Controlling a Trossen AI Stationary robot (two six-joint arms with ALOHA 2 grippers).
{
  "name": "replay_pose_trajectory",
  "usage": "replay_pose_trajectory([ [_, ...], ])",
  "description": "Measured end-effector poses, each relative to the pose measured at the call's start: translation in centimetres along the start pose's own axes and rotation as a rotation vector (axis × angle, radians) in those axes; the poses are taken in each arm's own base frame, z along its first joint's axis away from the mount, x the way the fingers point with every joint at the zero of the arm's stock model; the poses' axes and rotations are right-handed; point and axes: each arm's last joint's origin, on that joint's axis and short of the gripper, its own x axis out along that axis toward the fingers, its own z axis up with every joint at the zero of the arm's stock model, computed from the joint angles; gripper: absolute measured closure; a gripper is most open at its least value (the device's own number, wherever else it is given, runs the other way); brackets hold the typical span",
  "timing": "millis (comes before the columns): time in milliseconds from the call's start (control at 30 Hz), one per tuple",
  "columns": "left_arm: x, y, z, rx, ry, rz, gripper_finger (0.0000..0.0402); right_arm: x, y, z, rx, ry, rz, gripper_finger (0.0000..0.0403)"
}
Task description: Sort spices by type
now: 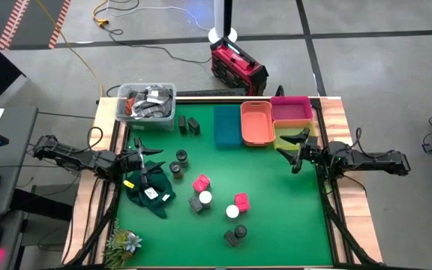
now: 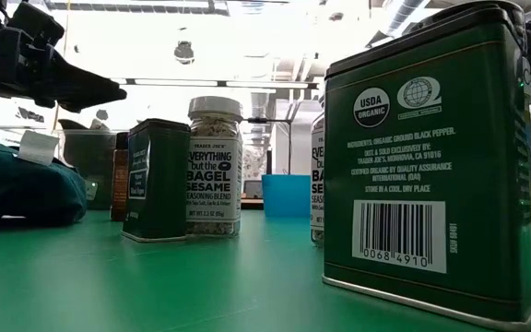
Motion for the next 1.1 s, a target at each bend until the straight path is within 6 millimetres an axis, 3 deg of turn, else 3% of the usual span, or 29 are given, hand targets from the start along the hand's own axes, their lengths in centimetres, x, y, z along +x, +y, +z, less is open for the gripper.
replay_pose_trajectory([
  [933,0.00,0.00,0.00,0.000,0.000,0.000,0.0205,0.00,0.00,-0.02,0.000,0.001,0.000,0.0111],
  [1100,0.01,0.08,0.55,0.310,-0.051,0.006,0.0205,0.00,0.00,-0.02,0.000,0.001,0.000,0.0111],
])
